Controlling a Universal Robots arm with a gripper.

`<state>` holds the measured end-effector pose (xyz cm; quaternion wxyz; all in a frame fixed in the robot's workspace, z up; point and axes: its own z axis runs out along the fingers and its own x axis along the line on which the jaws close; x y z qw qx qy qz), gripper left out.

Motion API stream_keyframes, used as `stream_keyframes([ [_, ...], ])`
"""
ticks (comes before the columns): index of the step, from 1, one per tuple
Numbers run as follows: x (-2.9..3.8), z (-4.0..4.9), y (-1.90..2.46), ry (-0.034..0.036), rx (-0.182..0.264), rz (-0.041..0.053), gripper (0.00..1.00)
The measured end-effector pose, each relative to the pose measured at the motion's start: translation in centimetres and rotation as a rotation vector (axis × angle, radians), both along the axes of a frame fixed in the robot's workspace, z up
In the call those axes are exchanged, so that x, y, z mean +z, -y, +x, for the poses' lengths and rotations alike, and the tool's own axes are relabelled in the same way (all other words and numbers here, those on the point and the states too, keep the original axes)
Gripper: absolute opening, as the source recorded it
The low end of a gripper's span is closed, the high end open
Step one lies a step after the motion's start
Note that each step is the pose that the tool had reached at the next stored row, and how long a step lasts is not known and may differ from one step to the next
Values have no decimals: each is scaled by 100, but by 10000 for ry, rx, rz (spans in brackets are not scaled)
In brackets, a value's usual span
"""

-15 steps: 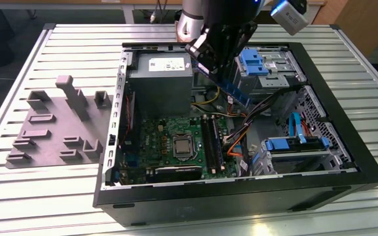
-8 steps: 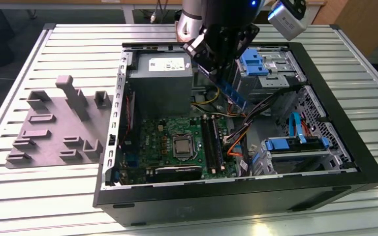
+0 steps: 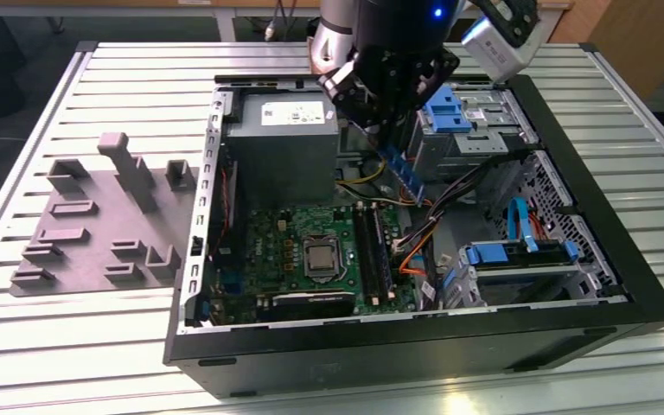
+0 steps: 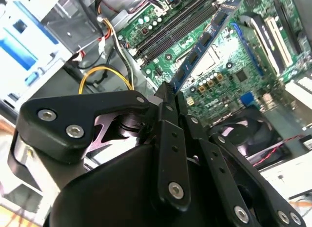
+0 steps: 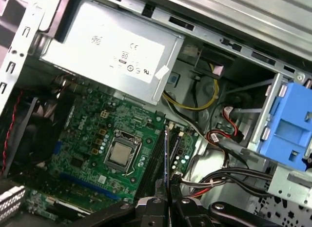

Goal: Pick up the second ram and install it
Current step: 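Insert the second ram into the second slot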

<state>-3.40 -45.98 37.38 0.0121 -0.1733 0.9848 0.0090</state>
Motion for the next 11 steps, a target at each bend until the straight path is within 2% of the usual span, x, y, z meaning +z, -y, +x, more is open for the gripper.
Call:
stream_keyframes([
  [11,-47,0,0,0,-2002,-1,14],
])
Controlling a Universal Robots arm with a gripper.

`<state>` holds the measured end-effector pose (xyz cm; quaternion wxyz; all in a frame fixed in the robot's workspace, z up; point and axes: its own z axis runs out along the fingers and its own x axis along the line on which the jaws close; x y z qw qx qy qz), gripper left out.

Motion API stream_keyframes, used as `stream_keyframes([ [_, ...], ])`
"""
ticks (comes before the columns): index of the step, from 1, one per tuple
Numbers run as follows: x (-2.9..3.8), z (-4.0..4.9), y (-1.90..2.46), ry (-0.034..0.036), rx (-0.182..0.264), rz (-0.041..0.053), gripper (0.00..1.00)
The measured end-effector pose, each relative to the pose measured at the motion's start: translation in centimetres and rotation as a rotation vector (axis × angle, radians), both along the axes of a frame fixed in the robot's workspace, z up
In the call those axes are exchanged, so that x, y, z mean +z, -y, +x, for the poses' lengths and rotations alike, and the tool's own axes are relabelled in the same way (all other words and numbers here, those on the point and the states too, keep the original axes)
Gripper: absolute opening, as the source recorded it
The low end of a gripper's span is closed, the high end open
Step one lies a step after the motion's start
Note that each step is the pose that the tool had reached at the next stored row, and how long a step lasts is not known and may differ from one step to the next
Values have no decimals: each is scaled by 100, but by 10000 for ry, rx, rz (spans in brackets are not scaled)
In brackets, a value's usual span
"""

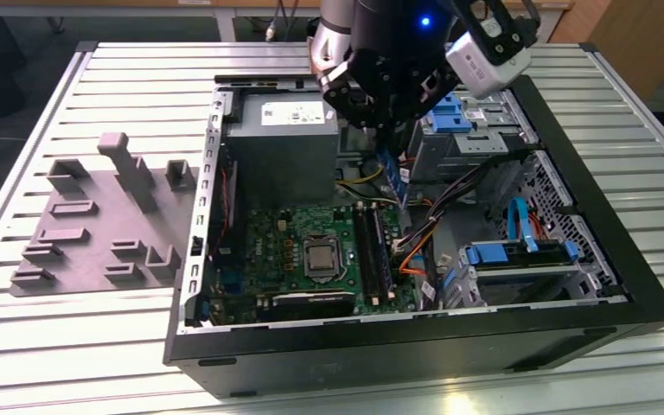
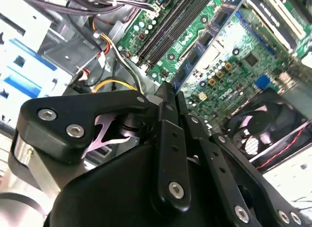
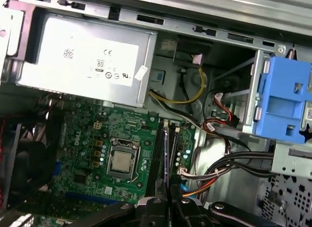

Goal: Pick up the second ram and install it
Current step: 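Insert the second ram into the second slot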

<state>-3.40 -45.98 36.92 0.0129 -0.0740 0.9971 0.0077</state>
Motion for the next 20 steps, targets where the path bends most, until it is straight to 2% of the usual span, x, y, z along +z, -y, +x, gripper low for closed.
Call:
stream_keyframes([
  [13,-62,0,0,0,-2351,0,14],
  [20,-64,0,0,0,-2439,0,14],
])
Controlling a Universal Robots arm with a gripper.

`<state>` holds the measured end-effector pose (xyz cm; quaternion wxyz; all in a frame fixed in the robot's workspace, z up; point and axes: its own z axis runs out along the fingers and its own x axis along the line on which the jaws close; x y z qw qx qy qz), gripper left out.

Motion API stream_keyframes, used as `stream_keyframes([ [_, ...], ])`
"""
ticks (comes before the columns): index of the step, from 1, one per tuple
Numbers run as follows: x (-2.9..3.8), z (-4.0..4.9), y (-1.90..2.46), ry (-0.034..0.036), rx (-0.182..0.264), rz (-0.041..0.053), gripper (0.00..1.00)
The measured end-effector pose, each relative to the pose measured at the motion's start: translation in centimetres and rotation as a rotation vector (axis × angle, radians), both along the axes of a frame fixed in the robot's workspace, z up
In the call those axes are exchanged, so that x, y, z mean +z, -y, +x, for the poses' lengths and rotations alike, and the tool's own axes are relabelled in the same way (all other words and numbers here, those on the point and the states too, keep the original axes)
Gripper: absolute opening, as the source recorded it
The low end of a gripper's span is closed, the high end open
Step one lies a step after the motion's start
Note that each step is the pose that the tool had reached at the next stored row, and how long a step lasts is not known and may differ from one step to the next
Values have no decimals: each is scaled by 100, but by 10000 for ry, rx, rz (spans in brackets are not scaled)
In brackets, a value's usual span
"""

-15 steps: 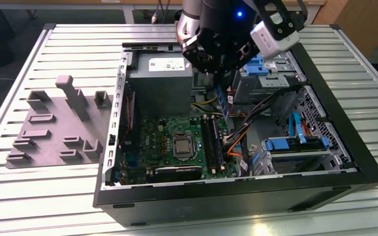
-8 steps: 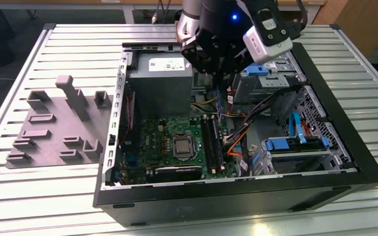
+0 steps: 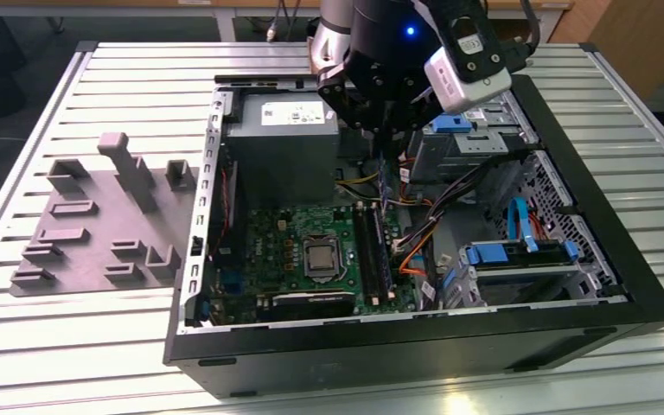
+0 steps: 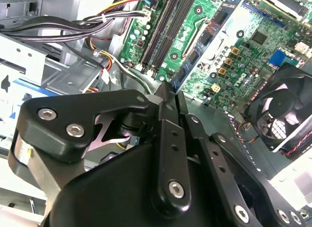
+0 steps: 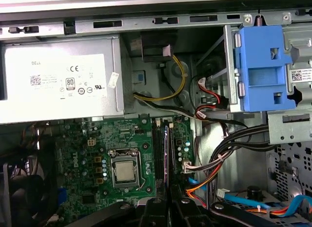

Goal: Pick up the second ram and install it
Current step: 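Insert the second ram into the second slot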

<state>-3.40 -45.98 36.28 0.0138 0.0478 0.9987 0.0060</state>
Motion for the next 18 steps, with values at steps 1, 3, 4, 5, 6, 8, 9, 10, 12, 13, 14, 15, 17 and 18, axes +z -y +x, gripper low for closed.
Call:
stream_keyframes([
  [1,0,0,0,0,0,0,14],
  [3,-1,0,0,0,0,0,14],
  [4,-1,0,0,0,0,1,14],
  [5,-1,0,0,0,0,1,14],
  [6,-1,0,0,0,0,0,14],
  [8,-2,0,0,0,0,0,14],
  [9,-2,0,0,0,0,0,14],
  [10,-2,0,0,0,0,0,14],
  [12,-3,0,0,0,0,0,14],
  [13,-3,0,0,0,0,0,14],
  [14,-6,0,1,0,2,1,14],
  [15,-14,-1,1,1,48,5,14],
  [17,-29,0,1,-2,362,0,14],
  [18,-40,0,2,-10,445,2,14],
])
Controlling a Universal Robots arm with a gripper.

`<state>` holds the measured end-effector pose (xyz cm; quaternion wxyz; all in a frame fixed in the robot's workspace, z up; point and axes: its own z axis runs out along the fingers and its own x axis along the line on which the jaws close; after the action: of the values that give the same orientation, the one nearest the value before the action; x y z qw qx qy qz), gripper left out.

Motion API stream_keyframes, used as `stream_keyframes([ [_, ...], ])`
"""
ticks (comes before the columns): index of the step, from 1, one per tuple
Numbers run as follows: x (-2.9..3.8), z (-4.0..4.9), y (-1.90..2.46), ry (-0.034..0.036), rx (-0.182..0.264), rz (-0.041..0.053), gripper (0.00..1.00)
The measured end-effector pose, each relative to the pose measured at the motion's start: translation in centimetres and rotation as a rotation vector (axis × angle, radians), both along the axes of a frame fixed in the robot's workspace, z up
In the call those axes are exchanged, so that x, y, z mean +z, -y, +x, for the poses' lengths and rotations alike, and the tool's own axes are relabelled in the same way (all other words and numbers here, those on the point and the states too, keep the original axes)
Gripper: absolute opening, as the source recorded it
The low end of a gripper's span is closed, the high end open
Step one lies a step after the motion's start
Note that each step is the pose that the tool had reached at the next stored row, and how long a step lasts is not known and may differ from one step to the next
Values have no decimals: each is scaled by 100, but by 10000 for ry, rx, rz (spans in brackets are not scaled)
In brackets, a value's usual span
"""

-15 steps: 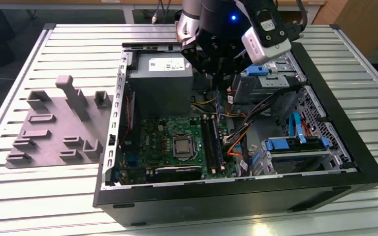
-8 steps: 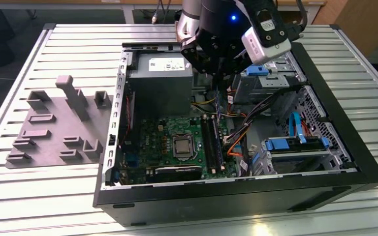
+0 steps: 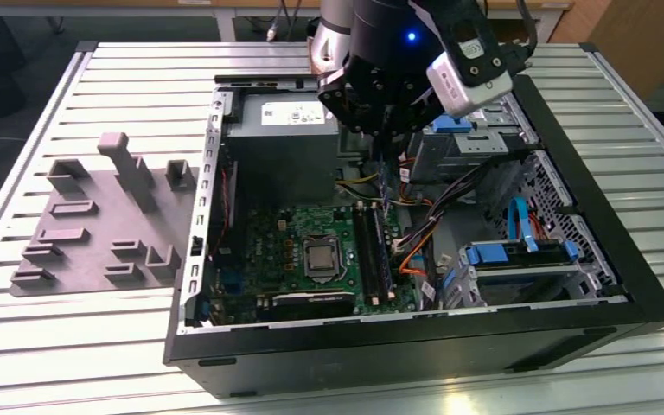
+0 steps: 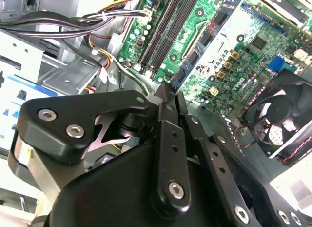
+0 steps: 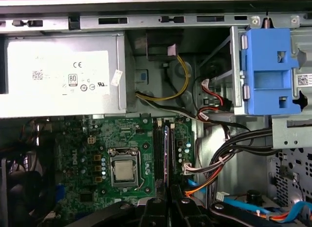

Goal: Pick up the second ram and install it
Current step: 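Insert the second ram into the second slot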

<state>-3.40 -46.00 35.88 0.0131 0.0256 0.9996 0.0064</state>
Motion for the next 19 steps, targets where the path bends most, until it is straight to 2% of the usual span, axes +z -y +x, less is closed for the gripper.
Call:
stream_keyframes([
  [11,-179,0,0,-6,2,-4,14],
  [19,-184,0,0,-7,2,-5,14],
])
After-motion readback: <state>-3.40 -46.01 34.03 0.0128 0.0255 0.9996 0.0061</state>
